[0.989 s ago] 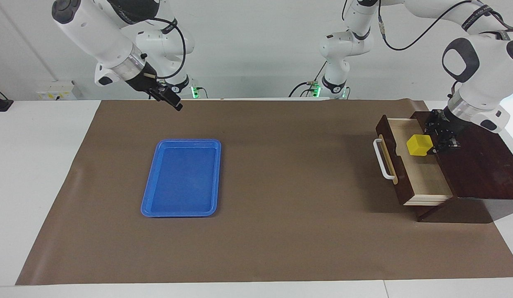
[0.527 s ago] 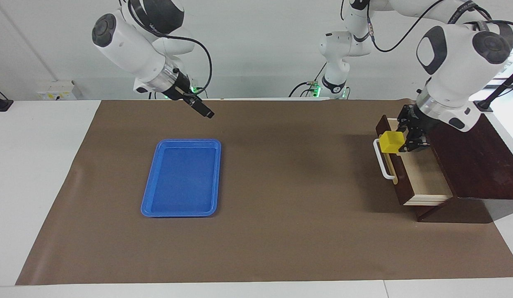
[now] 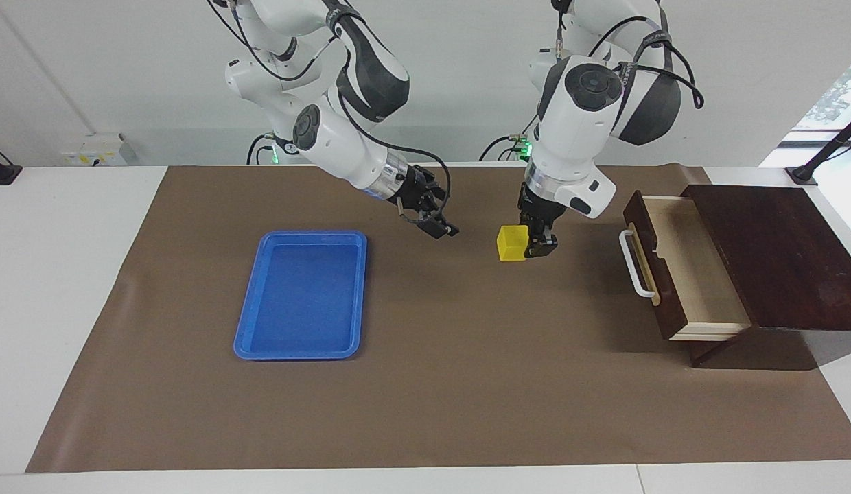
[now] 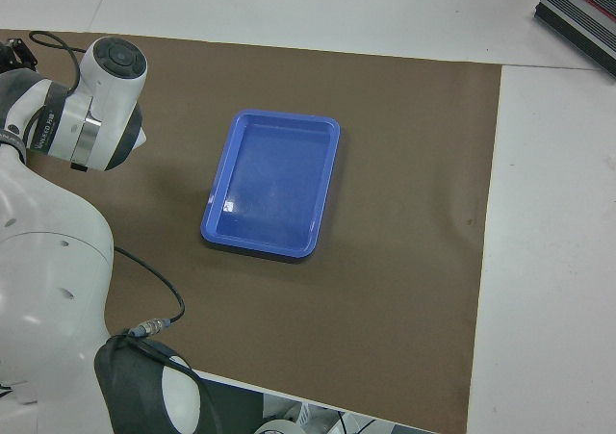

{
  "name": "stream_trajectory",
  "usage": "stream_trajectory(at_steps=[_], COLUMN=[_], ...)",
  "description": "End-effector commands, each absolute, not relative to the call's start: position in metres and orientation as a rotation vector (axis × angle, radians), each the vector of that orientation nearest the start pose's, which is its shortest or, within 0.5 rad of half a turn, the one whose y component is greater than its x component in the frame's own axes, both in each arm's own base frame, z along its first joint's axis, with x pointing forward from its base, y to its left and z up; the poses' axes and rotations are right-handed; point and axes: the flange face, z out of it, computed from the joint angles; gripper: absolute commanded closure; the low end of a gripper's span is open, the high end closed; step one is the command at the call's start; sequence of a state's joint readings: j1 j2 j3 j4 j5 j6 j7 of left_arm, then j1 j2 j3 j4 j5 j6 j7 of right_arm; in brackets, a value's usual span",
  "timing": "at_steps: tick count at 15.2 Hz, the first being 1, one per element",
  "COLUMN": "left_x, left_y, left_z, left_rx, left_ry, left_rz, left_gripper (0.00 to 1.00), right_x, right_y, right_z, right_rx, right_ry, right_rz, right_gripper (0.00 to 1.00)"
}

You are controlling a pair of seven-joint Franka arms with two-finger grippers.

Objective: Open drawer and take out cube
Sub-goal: 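Lift the cube with the left gripper while the right gripper approaches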

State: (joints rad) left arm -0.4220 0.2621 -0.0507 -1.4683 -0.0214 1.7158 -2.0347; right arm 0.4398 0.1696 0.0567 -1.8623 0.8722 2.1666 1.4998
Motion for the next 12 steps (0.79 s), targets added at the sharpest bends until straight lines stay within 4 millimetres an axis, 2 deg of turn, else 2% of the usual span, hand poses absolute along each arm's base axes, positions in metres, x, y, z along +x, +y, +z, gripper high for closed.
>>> stream_trajectory(at_steps=[1,6,8,10,12], left_x=[0.566,0.569,0.568,0.567,0.566], left_y=[-0.29,-0.291,-0.295,-0.298,-0.301], left_z=[0.522,0.514,0.515,0.515,0.515], left_rx=[-2.196,-2.179,-2.177,-2.177,-2.162], left_ry=[-2.247,-2.267,-2.279,-2.287,-2.304], left_rz=[0.075,0.077,0.085,0.085,0.087], left_gripper=[1.0,1.0,1.0,1.0,1.0], right_x=[0.544,0.562,0.566,0.575,0.58], right_y=[0.317,0.329,0.359,0.366,0.371], right_z=[0.442,0.435,0.432,0.424,0.427], right_rx=[-1.813,-1.768,-1.797,-1.797,-1.806], right_ry=[1.725,1.714,1.674,1.672,1.657], right_rz=[0.775,0.824,0.834,0.828,0.823], right_gripper=[0.0,0.0,0.0,0.0,0.0])
